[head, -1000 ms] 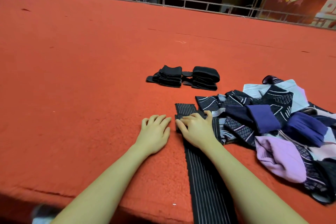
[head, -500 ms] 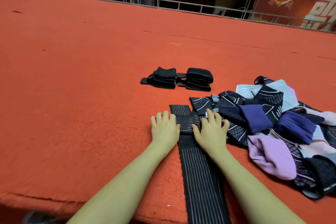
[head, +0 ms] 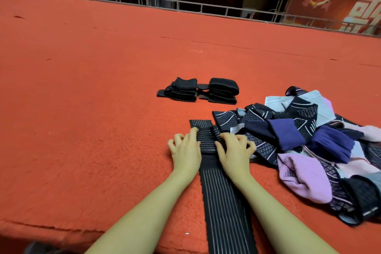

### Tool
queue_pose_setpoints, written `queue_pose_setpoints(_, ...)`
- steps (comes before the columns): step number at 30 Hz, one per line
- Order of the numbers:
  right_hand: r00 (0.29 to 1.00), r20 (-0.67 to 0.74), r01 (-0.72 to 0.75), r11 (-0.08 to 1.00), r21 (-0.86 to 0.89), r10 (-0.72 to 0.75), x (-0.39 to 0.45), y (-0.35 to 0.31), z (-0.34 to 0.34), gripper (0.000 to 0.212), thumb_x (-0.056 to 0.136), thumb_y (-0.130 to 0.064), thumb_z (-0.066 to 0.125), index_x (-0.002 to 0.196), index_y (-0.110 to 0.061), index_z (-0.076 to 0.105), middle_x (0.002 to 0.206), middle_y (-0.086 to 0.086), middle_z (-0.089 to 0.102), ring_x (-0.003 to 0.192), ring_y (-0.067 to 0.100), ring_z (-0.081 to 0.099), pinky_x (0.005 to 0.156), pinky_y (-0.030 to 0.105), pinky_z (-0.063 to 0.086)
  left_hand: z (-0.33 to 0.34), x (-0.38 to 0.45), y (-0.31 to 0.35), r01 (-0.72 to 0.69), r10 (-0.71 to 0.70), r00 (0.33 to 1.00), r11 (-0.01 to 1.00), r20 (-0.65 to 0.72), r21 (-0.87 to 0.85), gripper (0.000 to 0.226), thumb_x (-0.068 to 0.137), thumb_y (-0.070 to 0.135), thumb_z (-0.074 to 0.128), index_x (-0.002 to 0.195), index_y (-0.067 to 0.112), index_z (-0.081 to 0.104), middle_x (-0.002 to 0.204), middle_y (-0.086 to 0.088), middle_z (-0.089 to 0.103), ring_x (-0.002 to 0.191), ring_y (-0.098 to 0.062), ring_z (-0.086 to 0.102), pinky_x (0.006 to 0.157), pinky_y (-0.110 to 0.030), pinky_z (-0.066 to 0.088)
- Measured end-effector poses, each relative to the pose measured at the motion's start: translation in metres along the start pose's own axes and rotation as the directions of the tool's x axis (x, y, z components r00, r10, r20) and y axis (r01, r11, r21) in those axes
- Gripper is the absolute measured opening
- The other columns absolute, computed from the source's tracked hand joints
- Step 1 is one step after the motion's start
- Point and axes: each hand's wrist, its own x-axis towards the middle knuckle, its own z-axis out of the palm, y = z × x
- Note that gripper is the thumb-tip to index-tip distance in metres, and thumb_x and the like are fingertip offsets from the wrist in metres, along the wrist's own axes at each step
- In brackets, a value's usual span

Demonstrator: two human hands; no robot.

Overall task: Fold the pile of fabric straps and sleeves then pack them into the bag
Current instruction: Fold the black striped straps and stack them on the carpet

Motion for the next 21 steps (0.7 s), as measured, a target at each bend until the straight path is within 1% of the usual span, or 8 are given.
queue_pose_setpoints(2,1.0,-0.011,-0.015,0.999,0.052,0.016,0.003,-0.004,-0.003,0.015,0.076,-0.027,0.062,0.089,-0.018,0.065,0.08,-0.008,0.063,0.082,0.025,0.057,0.076,0.035,0.02,-0.002,0.001,-0.002,-0.053,0.052,0.993,0.999,-0.101,-0.006,0.034,0.079,0.012,0.072,0.111,0.013,0.062,0.085,0.003,0.069,0.084,-0.029,0.056,0.077,-0.037,0.02)
queue_pose_setpoints(4,0.999,-0.04,-0.014,0.994,0.106,0.018,0.007,-0.009,-0.007,0.015,0.078,-0.026,0.062,0.09,-0.018,0.065,0.077,-0.012,0.059,0.083,0.022,0.052,0.075,0.033,0.019,-0.004,0.005,-0.005,-0.111,0.114,0.976,0.993,-0.185,0.024,0.026,0.083,0.019,0.061,0.109,0.015,0.063,0.081,0.007,0.067,0.082,-0.023,0.052,0.076,-0.036,0.022)
queue_pose_setpoints(7,0.995,-0.099,0.014,0.985,0.173,0.003,0.017,-0.014,-0.012,0.015,0.081,-0.027,0.06,0.092,-0.018,0.063,0.077,-0.018,0.045,0.085,0.014,0.043,0.073,0.027,0.012,-0.012,0.014,-0.009,-0.162,0.174,0.954,0.985,-0.244,0.066,0.034,0.087,0.026,0.043,0.112,0.015,0.063,0.083,0.007,0.065,0.084,-0.02,0.047,0.077,-0.036,0.024)
queue_pose_setpoints(9,0.997,-0.074,0.003,0.975,0.221,0.014,0.023,-0.016,-0.012,0.021,0.085,-0.034,0.05,0.094,-0.019,0.061,0.078,-0.015,0.05,0.086,0.011,0.042,0.074,0.025,0.011,-0.02,0.019,-0.008,-0.172,0.177,0.953,0.984,-0.245,0.042,0.036,0.088,0.025,0.043,0.116,0.013,0.061,0.086,0.005,0.065,0.082,-0.022,0.054,0.077,-0.036,0.024)
queue_pose_setpoints(12,0.991,0.133,-0.011,0.959,0.284,-0.028,0.029,-0.021,-0.013,0.03,0.089,-0.037,0.041,0.102,-0.015,0.057,0.087,-0.007,0.056,0.092,0.014,0.048,0.081,0.027,0.014,-0.027,0.023,-0.01,-0.062,0.06,0.996,0.997,-0.06,-0.041,0.047,0.093,0.02,0.049,0.139,0.012,0.042,0.104,-0.001,0.062,0.096,-0.025,0.054,0.087,-0.035,0.021)
queue_pose_setpoints(15,0.954,0.261,0.097,0.974,0.206,-0.151,0.021,-0.017,-0.006,0.018,0.093,-0.027,0.046,0.104,-0.015,0.054,0.089,-0.011,0.048,0.098,0.018,0.05,0.086,0.029,0.014,-0.022,0.017,-0.022,0.06,-0.058,0.987,0.998,0.153,-0.014,0.064,0.098,0.025,0.046,0.152,0.015,0.011,0.121,-0.002,0.054,0.111,-0.022,0.042,0.095,-0.034,0.018)
queue_pose_setpoints(19,0.958,0.227,0.12,0.961,0.249,-0.178,0.008,-0.01,-0.003,0.015,0.086,-0.021,0.052,0.099,-0.027,0.049,0.091,-0.012,0.056,0.095,0.014,0.047,0.079,0.028,0.014,-0.025,0.018,-0.025,-0.009,0.0,0.986,0.999,0.167,0.049,0.068,0.098,0.031,0.045,0.153,0.025,0.005,0.126,0.001,0.048,0.115,-0.022,0.037,0.097,-0.037,0.02)
queue_pose_setpoints(21,0.956,0.206,0.149,0.95,0.276,-0.21,0.01,-0.01,-0.004,0.023,0.084,-0.018,0.054,0.1,-0.031,0.045,0.095,-0.012,0.06,0.097,0.008,0.045,0.079,0.026,0.013,-0.027,0.025,-0.026,-0.078,0.067,0.98,0.996,0.187,0.049,0.062,0.097,0.035,0.045,0.151,0.031,0.016,0.138,-0.003,0.038,0.125,-0.026,0.03,0.103,-0.04,0.016)
